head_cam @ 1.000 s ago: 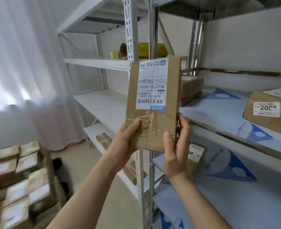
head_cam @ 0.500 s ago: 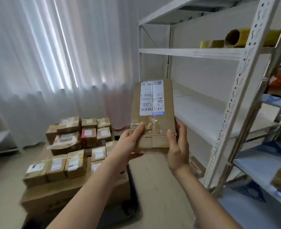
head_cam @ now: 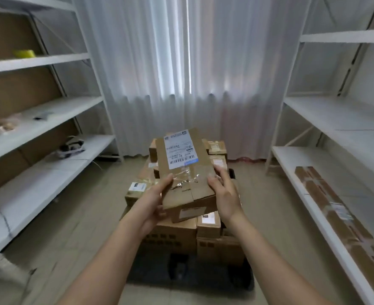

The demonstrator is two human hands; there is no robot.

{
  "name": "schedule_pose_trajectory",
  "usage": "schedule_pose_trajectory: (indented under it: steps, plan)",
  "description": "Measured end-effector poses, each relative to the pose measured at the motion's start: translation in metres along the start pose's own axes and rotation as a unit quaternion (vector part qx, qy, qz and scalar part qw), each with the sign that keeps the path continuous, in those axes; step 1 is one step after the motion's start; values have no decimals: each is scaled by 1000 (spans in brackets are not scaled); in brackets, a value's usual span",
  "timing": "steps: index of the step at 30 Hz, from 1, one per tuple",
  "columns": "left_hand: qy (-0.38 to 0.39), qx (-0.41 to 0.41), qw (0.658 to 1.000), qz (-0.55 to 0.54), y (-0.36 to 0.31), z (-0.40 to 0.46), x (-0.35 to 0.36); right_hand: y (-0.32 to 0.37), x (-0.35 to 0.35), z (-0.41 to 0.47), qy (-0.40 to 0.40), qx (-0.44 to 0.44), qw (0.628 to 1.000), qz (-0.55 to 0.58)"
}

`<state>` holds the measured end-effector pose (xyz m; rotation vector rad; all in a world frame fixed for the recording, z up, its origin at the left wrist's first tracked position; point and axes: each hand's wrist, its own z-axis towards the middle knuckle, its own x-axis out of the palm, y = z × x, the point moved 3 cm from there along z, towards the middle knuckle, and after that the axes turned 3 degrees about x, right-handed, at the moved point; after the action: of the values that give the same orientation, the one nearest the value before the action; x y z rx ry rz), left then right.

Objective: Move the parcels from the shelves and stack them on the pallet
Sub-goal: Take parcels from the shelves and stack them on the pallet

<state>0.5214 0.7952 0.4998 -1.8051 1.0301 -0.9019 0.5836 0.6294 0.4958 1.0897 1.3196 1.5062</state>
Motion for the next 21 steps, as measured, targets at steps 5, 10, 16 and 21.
schedule_pose_trajectory:
  steps: [5,10,16,21]
  plan:
    - [-117,-17,992,-52,-28,70,-61,-31,69,86,104,67,992,-25]
    - [-229,-18,963,-142,-58,126,-117,-46,122,158,212,135,965,-69]
    - [-297,-51,931,-204,-58,192,-184,-86,189,215,273,194,937,-102]
    - [-290,-93,934,-187,-44,274,-241,-133,228,264,200,231,945,-114]
